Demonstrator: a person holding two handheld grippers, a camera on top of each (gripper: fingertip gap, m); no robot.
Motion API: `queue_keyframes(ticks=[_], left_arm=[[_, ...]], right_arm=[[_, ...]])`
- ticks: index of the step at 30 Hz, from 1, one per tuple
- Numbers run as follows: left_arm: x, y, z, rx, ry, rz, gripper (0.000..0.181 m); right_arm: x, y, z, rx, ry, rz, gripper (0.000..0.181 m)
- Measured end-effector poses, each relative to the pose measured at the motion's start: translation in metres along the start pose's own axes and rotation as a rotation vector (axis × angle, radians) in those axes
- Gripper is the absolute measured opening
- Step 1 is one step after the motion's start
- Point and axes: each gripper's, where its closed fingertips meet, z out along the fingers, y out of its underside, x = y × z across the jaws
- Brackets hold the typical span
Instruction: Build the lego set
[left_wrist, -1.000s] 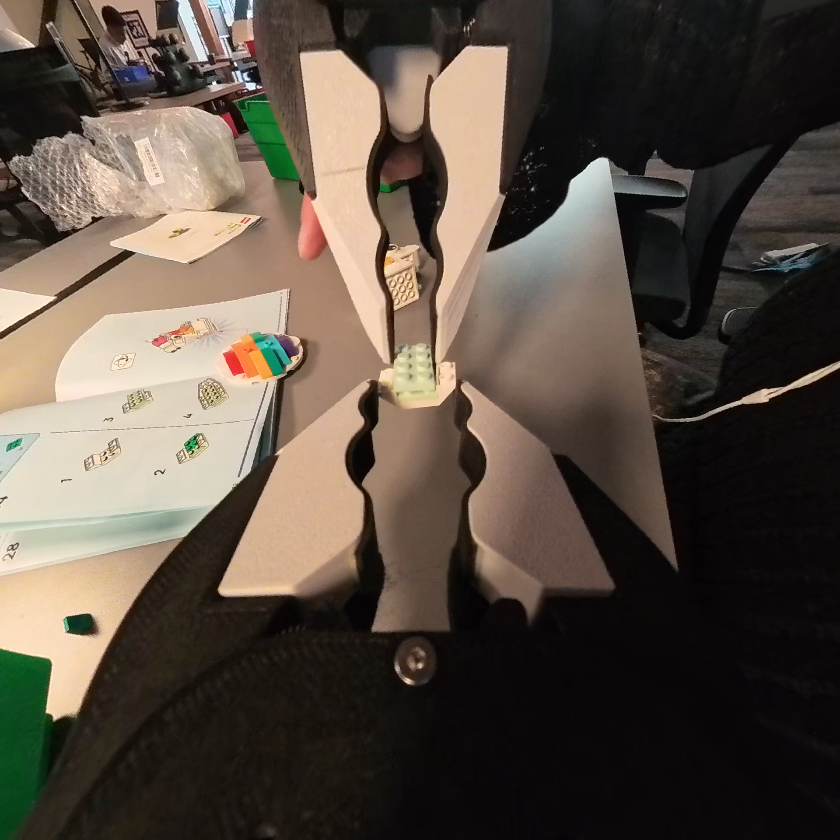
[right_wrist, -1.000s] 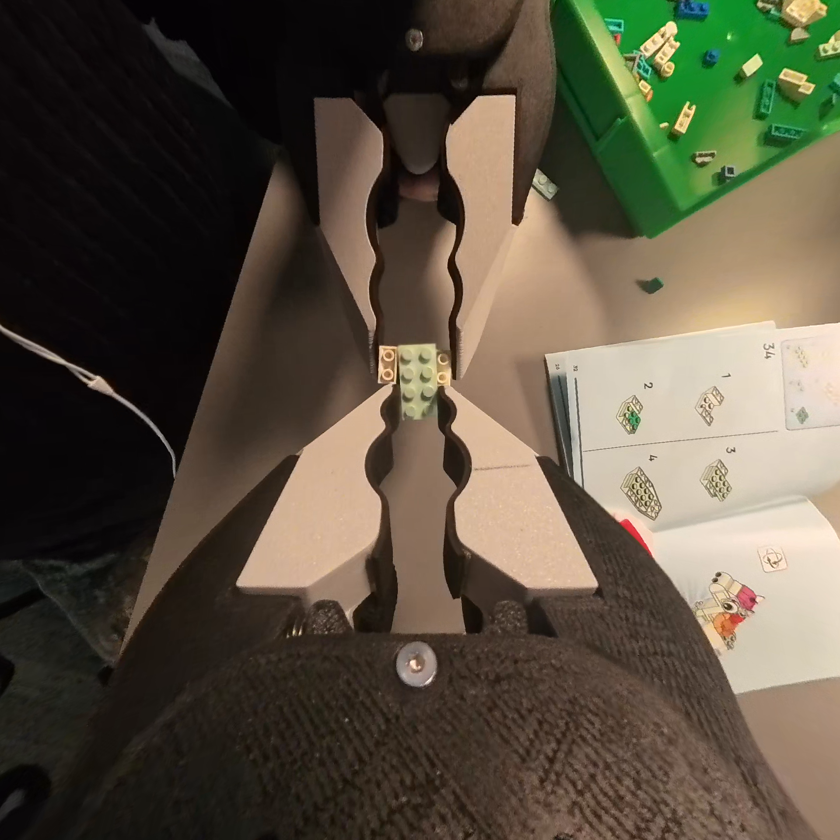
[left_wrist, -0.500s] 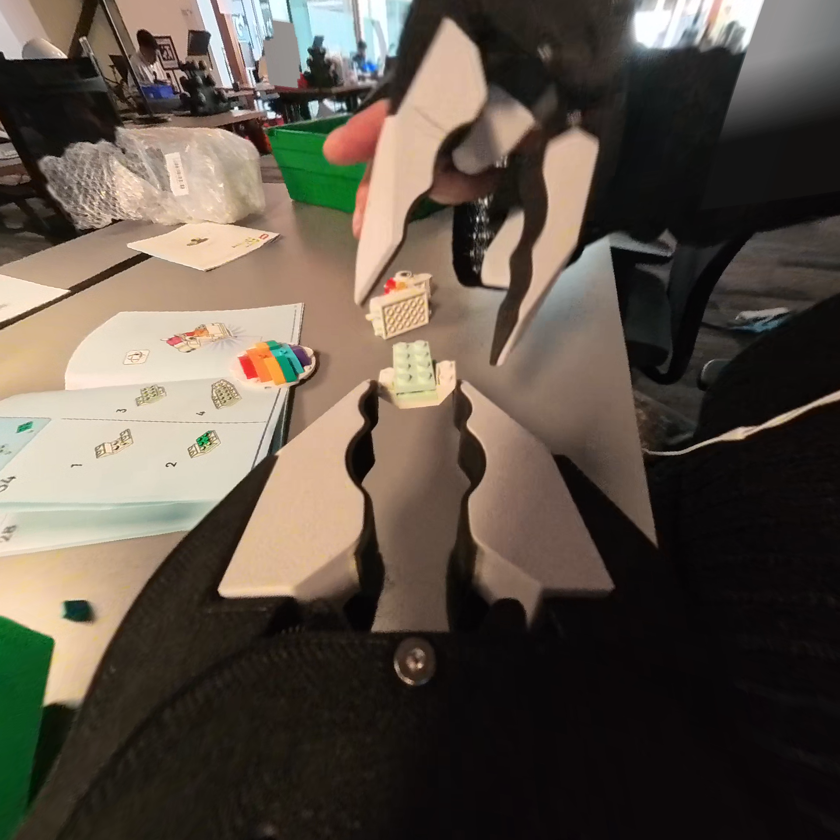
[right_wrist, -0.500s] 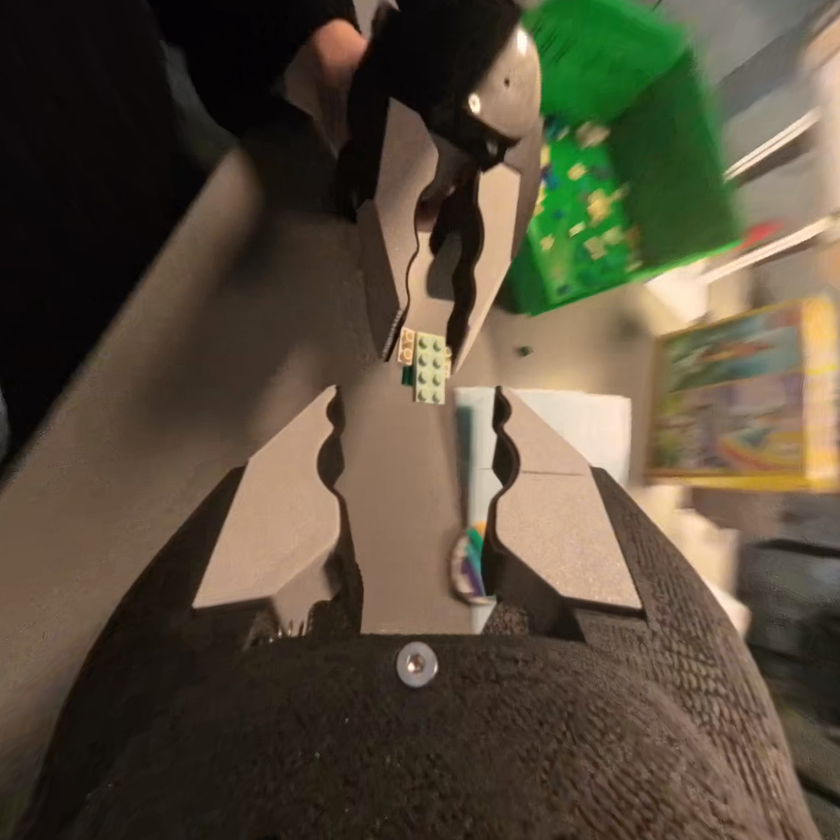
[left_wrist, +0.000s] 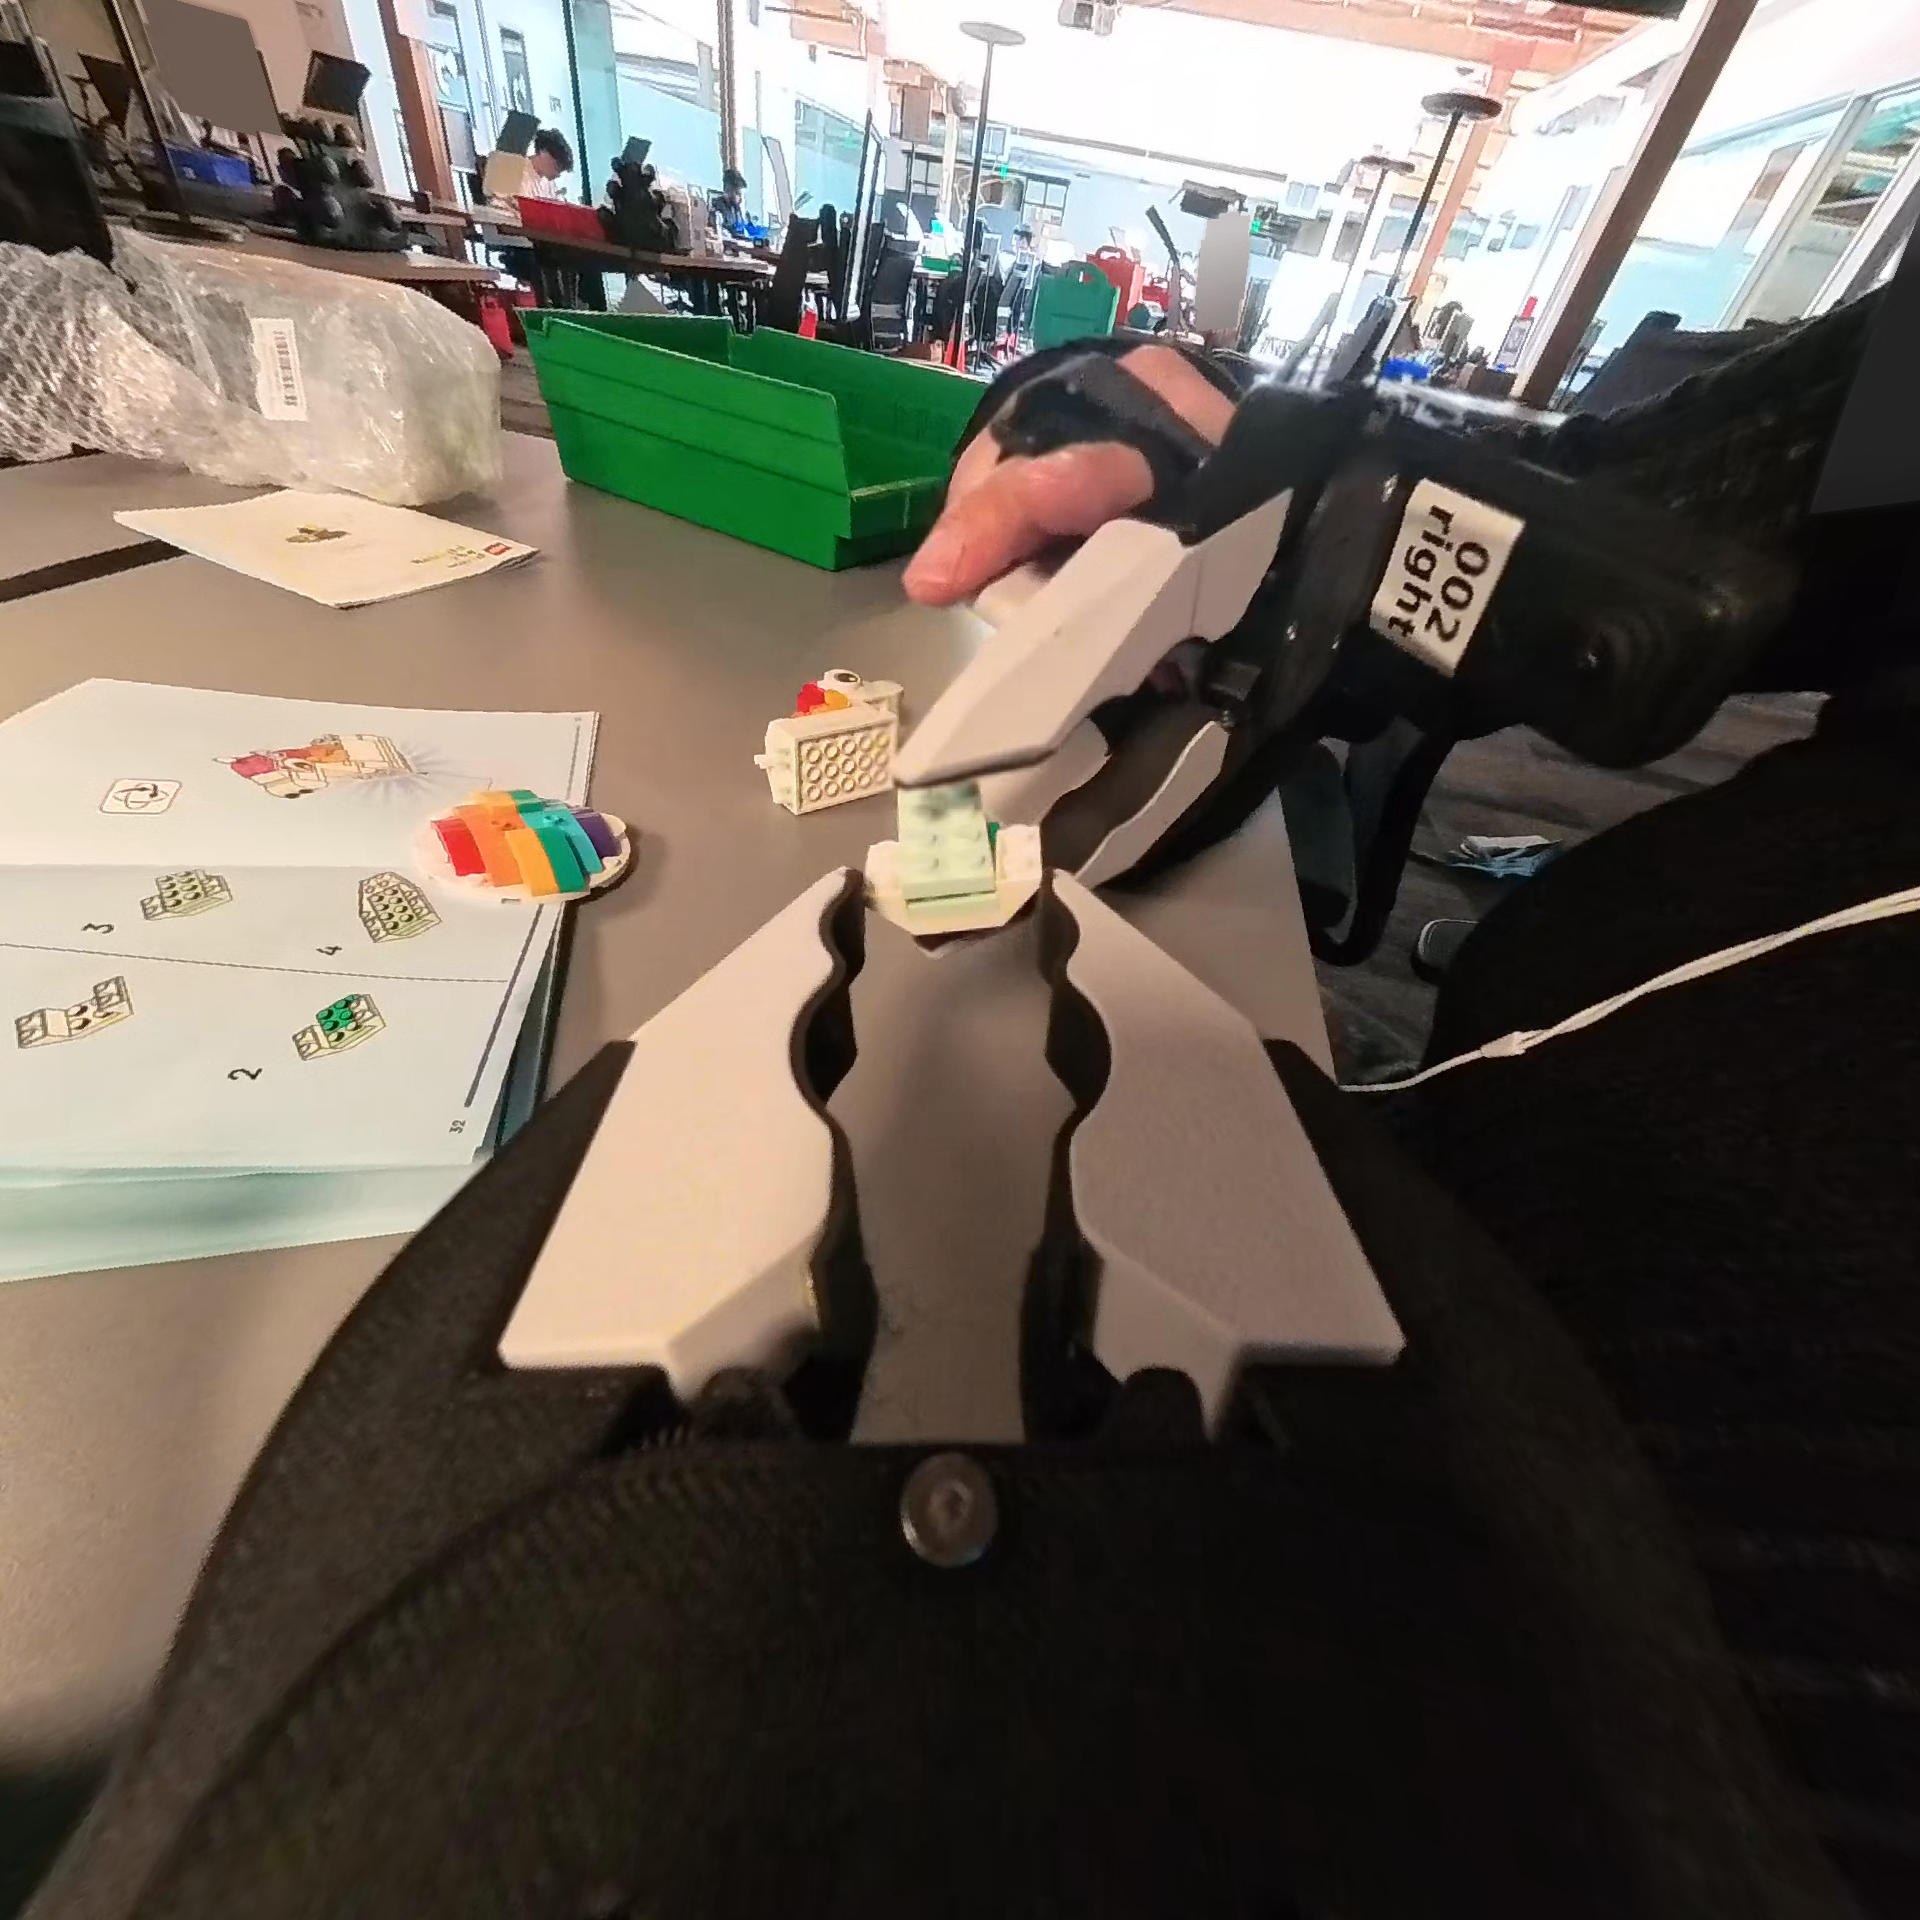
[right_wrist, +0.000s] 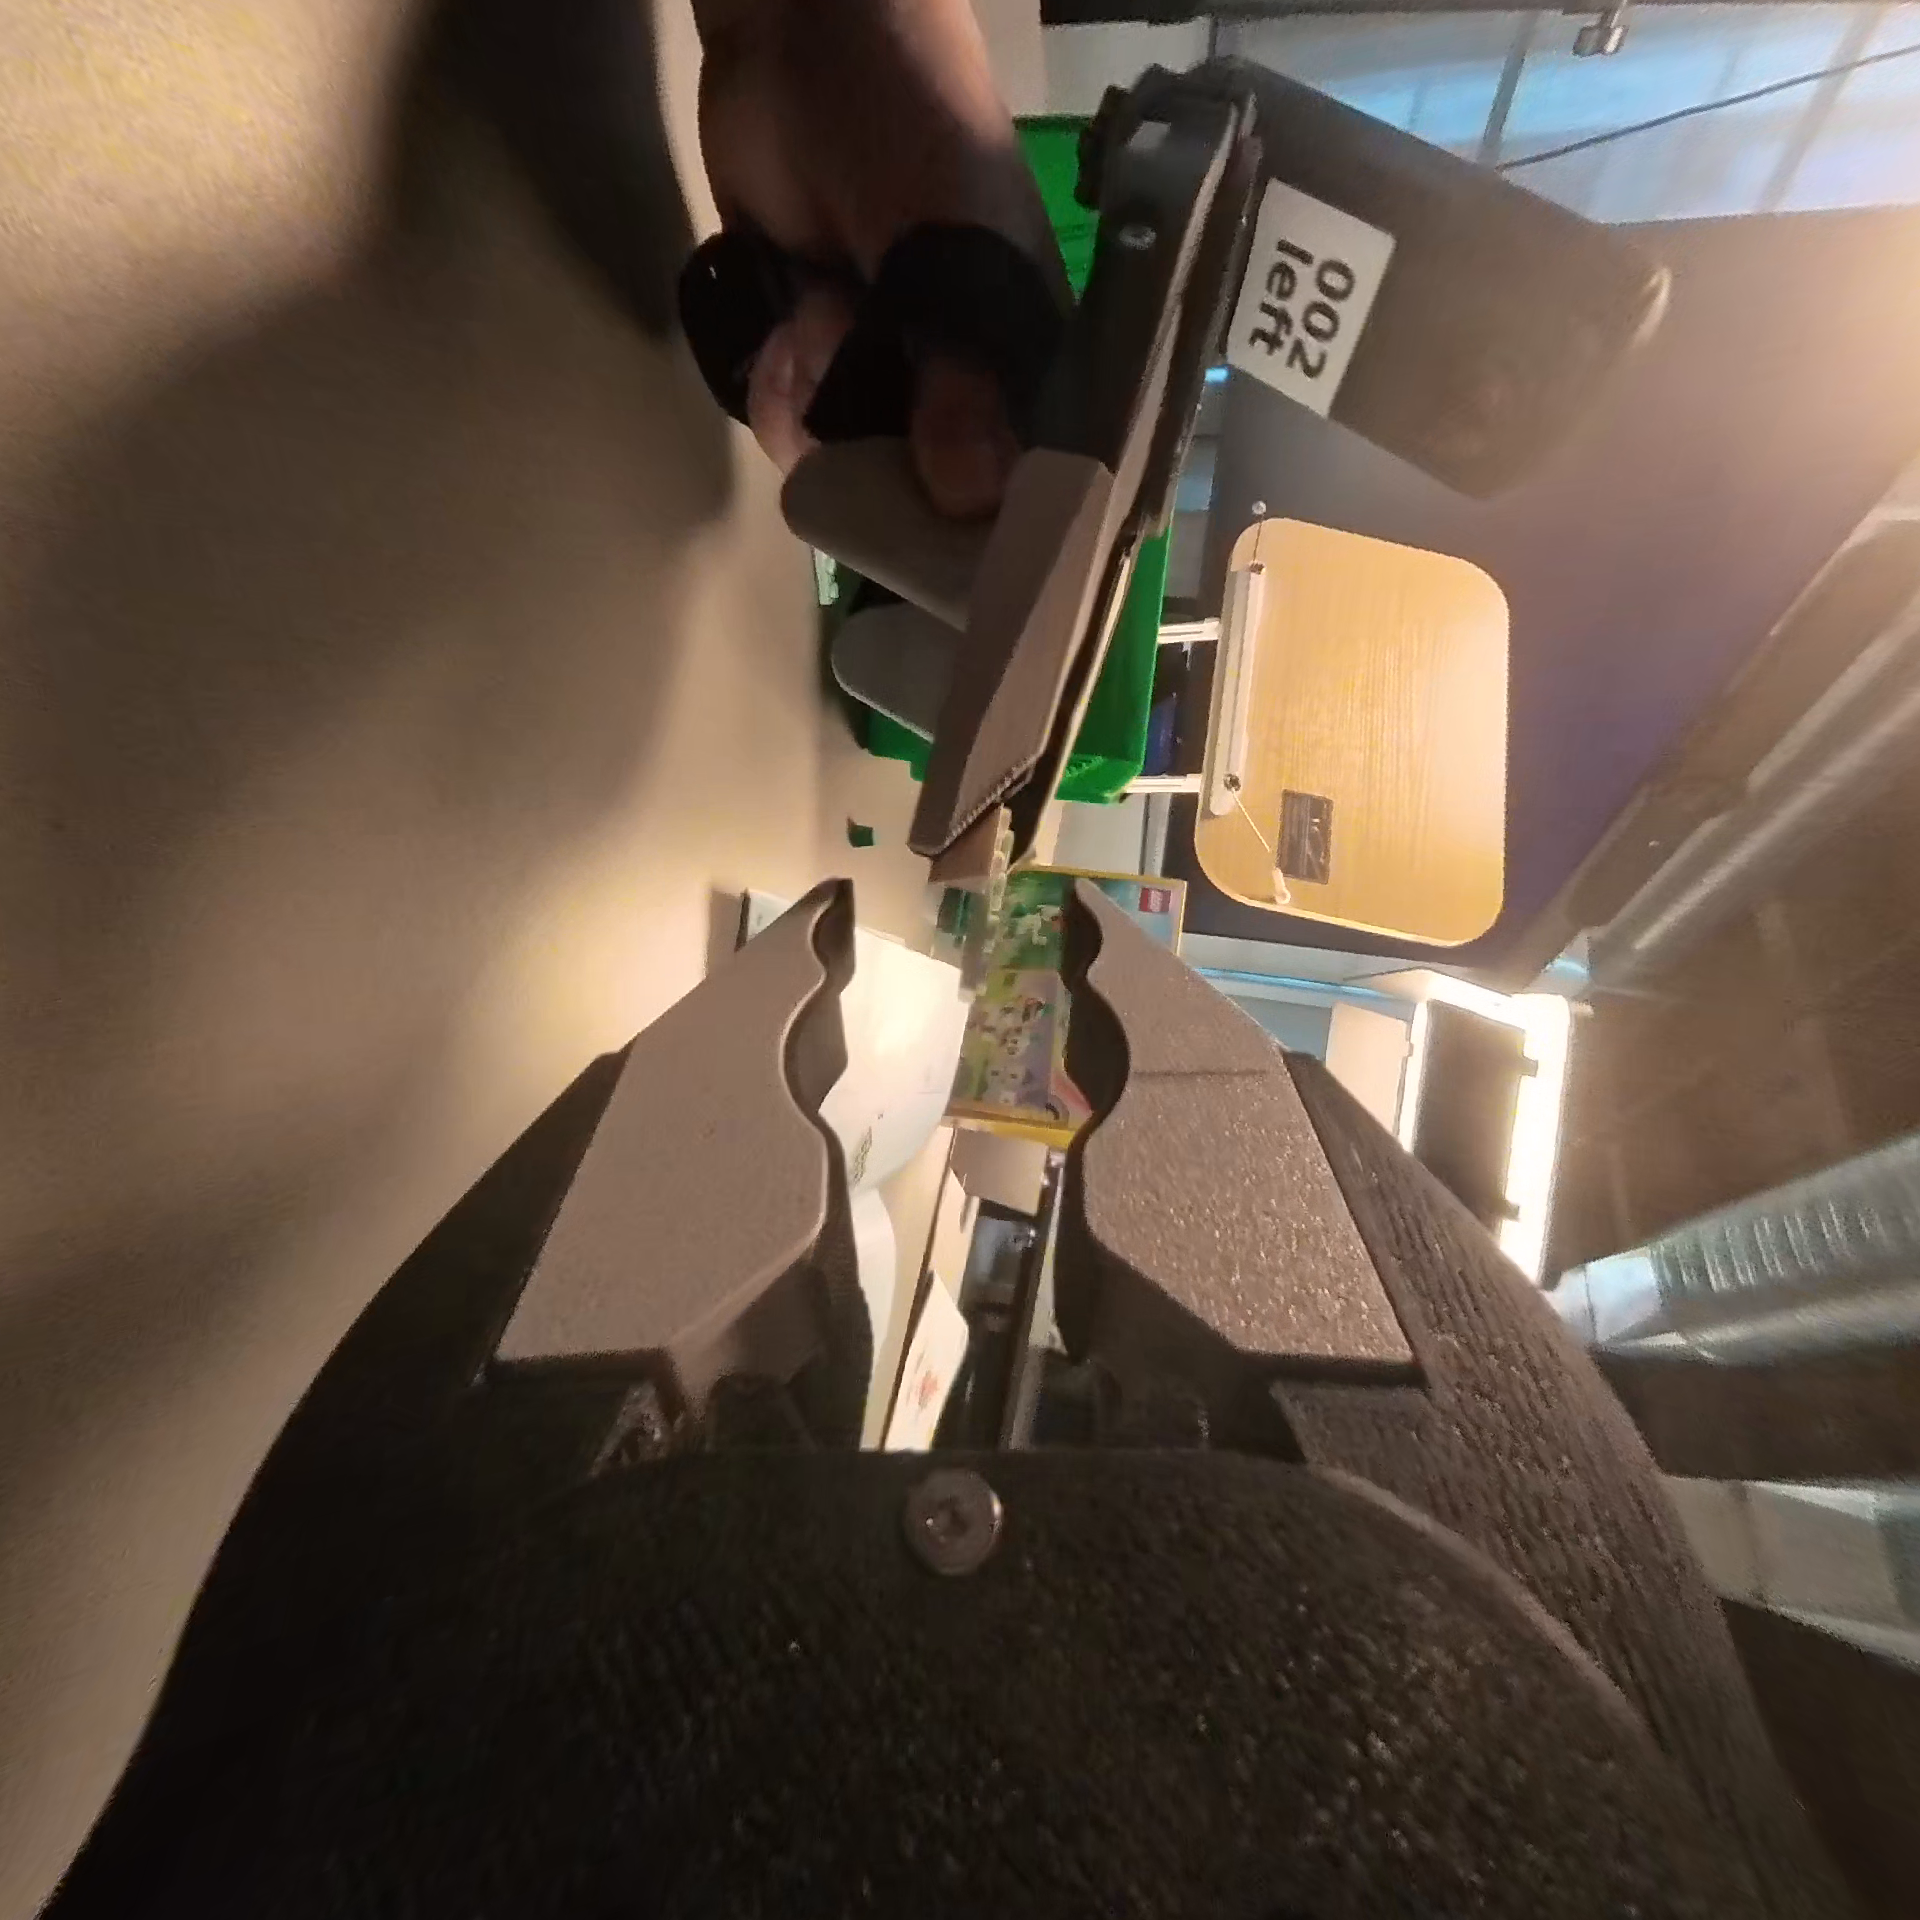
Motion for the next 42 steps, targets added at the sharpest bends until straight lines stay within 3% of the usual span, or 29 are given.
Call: queue_keyframes(ticks=[10,28,32,36,40,42], left_arm=[[-0.001,0.000,0.000,0.000,-0.015,0.004,0.032],[0.003,0.011,0.007,-0.066,-0.019,0.063,0.032],[0.005,0.005,0.006,-0.022,-0.004,0.048,0.031],[0.010,-0.001,0.005,0.013,-0.005,0.106,0.047],[0.017,-0.014,0.000,0.082,-0.075,0.308,0.044],[0.017,-0.013,0.000,0.079,-0.093,0.328,0.045]], right_arm=[[0.002,0.002,0.004,-0.061,0.055,-0.090,0.015],[-0.008,0.005,0.000,-0.049,0.010,-0.053,0.010],[-0.001,0.004,-0.003,0.037,0.007,0.223,0.010],[0.013,0.004,-0.013,0.189,-0.002,0.589,0.010],[0.015,0.005,-0.018,0.256,-0.020,0.740,0.010],[0.013,0.010,-0.018,0.238,-0.011,0.735,0.010]])
